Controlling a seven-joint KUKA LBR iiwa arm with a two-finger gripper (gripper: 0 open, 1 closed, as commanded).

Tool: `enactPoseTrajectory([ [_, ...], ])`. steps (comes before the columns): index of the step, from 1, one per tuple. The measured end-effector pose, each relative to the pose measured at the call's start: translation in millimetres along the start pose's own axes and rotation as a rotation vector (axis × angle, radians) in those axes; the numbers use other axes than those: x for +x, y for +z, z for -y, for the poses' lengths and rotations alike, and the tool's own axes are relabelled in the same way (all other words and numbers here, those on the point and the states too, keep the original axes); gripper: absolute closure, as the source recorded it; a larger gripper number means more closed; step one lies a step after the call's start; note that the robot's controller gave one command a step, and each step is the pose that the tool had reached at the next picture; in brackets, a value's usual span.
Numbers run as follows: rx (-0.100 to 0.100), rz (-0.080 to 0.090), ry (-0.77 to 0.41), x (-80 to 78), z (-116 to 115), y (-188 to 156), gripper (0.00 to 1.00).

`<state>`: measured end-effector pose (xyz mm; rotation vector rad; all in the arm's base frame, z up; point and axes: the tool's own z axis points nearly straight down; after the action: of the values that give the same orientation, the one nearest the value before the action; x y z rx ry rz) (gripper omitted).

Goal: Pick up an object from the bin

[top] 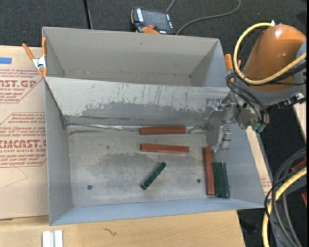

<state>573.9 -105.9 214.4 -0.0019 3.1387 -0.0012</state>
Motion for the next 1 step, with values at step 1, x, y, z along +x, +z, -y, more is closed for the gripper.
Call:
enactPoseTrajectory([
  [1,-0.003,-0.007,-0.102,-5.0,-48.6,148.5,0.00],
])
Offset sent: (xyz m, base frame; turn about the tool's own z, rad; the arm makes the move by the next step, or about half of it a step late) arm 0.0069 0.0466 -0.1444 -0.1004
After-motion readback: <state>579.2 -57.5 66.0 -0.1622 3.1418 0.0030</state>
